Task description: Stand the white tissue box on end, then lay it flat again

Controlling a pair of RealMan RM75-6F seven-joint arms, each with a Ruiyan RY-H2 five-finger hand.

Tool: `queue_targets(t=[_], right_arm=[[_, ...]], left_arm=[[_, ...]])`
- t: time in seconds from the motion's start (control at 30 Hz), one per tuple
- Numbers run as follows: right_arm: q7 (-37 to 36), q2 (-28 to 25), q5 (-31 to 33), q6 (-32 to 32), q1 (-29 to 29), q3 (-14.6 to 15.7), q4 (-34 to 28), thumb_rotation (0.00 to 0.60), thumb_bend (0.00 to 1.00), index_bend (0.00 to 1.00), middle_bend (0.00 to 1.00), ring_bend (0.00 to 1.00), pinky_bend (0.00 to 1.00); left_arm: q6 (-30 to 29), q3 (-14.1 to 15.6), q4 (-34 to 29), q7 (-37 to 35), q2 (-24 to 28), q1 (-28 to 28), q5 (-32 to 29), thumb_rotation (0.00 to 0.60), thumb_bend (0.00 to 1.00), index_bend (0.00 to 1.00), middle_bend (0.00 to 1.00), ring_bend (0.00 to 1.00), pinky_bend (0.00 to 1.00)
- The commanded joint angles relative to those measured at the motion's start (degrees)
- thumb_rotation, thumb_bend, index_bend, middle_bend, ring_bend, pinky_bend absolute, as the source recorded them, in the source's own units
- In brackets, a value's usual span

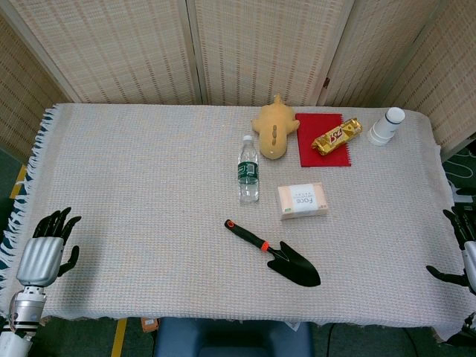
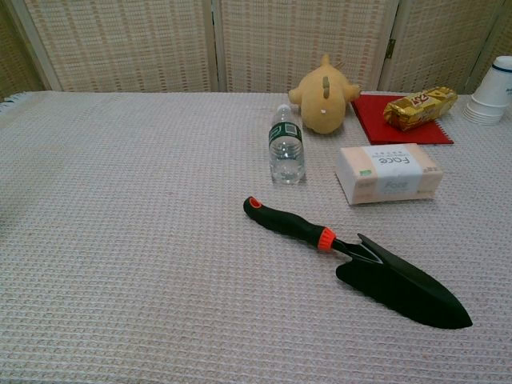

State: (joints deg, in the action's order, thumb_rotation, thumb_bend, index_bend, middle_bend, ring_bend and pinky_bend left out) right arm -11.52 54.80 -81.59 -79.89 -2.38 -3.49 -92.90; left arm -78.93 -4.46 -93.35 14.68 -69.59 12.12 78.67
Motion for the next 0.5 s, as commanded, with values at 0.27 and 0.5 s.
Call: queue_targets(t=[0.27, 0.5], right_arm=[[0.9, -0.1, 0.4, 0.8, -0.2, 0.2, -0.5, 0.600, 0.00, 0.00, 0.00, 0.00, 0.00], [3.8, 0.0, 1.5, 3.1, -1.1, 0.5, -2.3, 0.600, 0.00, 0.00, 0.00, 0.00, 0.00]], left_arm=[[-0.1, 0.0, -0.4, 0.5, 0.2, -0.1, -0.2, 0.600, 0.49, 0.16, 0.00, 0.00, 0.09], [0.4, 0.2, -1.3, -0.6, 0.8, -0.1, -0.2, 0.600, 0.49, 0.16, 0.00, 0.00, 0.09]])
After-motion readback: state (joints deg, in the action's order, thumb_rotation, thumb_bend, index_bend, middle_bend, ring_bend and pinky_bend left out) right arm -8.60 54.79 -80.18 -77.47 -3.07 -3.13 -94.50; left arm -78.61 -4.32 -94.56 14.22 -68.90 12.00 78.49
